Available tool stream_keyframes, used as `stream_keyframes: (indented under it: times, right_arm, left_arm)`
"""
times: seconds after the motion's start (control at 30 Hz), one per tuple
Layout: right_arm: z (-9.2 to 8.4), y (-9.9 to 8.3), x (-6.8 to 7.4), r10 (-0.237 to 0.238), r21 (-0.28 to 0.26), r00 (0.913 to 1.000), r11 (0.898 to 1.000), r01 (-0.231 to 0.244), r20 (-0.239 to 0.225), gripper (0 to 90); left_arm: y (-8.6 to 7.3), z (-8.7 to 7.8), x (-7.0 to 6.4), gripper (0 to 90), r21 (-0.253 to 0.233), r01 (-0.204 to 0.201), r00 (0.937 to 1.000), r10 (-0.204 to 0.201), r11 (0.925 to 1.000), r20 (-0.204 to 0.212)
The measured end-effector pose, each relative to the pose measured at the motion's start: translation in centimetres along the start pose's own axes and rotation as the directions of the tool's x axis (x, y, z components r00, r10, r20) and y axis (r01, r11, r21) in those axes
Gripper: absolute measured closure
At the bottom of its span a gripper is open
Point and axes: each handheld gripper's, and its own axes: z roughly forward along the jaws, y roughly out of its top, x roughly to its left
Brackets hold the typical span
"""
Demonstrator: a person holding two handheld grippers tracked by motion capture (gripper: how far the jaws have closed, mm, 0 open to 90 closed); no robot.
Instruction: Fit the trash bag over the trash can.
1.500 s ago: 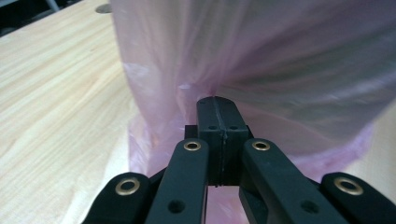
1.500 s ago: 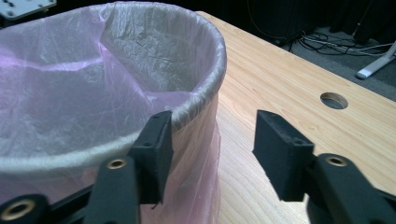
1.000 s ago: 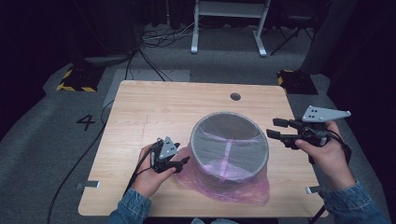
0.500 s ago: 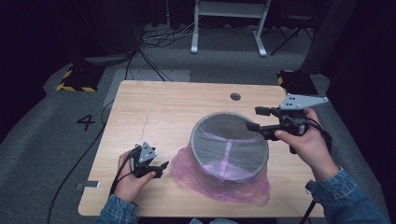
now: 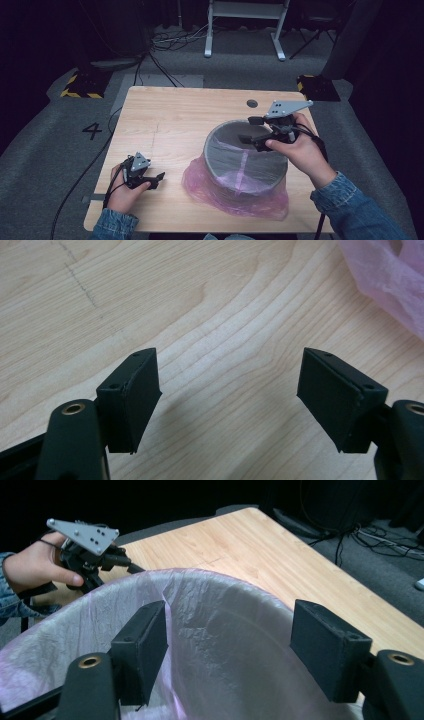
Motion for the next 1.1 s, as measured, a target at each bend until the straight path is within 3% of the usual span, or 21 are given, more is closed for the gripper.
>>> stream_keyframes:
  times: [0.43,0.67,0.8,0.9,1.0,1.1]
  right_arm:
    - [2.7,-0.8,1.2,-0.001,0.06,0.9972,0.998,0.005,-0.075,26.9]
    - [4.2,-1.1,2.0,-0.018,0.1,0.9938,0.995,0.029,-0.11,21.9]
    - [4.5,-1.2,2.3,-0.043,0.105,0.9942,0.993,0.054,-0.099,27.3]
    - [4.2,-1.0,2.5,-0.068,0.107,0.9935,0.991,0.077,-0.092,44.4]
    - [3.8,-0.7,2.8,-0.078,0.11,0.9926,0.99,0.088,-0.093,52.2]
    - [3.3,-0.3,3.0,-0.105,0.094,0.9901,0.989,0.114,-0.094,67.4]
  left_arm:
    - [-0.9,-0.2,1.5,25.3,0.009,0.054,0.9985,-0.054,0.9985,-0.011]
    - [-0.9,-0.1,1.5,25.0,0.031,0.049,0.9986,-0.049,0.9983,-0.019]
    - [-0.9,-0.1,1.5,25.0,0.031,0.05,0.9986,-0.05,0.9983,-0.02]
    - [-0.9,-0.1,1.5,24.9,0.03,0.053,0.9984,-0.052,0.9982,-0.02]
    - [-0.9,-0.1,1.5,24.9,0.031,0.054,0.9983,-0.054,0.998,-0.02]
    - [-0.9,0.0,1.4,24.9,0.03,0.057,0.9982,-0.056,0.9979,-0.021]
